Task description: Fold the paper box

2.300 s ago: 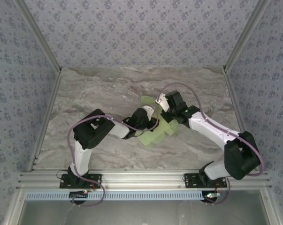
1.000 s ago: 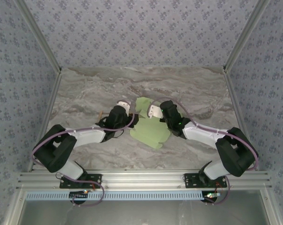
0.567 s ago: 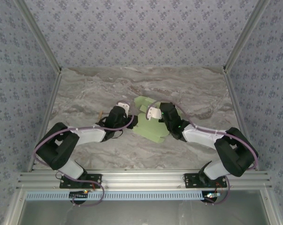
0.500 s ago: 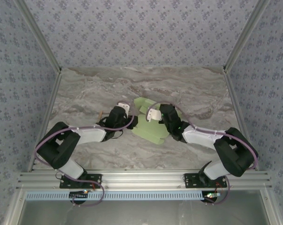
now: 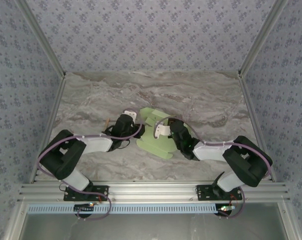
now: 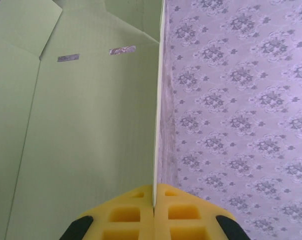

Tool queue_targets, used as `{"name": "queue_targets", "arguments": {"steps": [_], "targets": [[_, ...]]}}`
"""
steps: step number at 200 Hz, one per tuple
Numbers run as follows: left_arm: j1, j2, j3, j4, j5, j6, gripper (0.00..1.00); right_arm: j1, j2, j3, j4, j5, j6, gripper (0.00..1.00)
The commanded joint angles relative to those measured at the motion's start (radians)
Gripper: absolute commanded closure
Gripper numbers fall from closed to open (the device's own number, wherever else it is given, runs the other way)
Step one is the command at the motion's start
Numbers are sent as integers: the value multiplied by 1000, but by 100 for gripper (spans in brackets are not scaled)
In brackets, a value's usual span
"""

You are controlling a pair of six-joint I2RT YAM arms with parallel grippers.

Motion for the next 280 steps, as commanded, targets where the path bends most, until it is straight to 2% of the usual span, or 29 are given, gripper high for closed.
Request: {"name": "queue_targets", "arguments": {"steps": [1, 45, 85, 126, 174, 221, 253, 280], "targets": [[18, -45, -17, 4, -28, -15, 68, 17, 21, -38, 100, 37, -53, 100], [62, -97, -42, -5, -37, -15, 68, 18, 28, -48, 129, 32, -70, 100], [93, -146, -41, -31, -25, -5, 67, -1, -7, -14, 42, -11, -23, 100], [122, -198, -31, -72, -9, -8, 66, -52, -89, 51, -172, -119, 106, 100], [150, -264, -23, -116, 12, 6, 63, -146, -228, 159, -492, -335, 290, 100], [163, -344, 17, -161, 145, 87, 57, -244, -247, 319, -790, -587, 434, 100], [163, -421, 81, -253, 250, 157, 53, -262, -211, 465, -1015, -670, 514, 100], [163, -435, 183, -386, 344, 193, 50, -271, -184, 552, -1134, -742, 556, 100]]}}
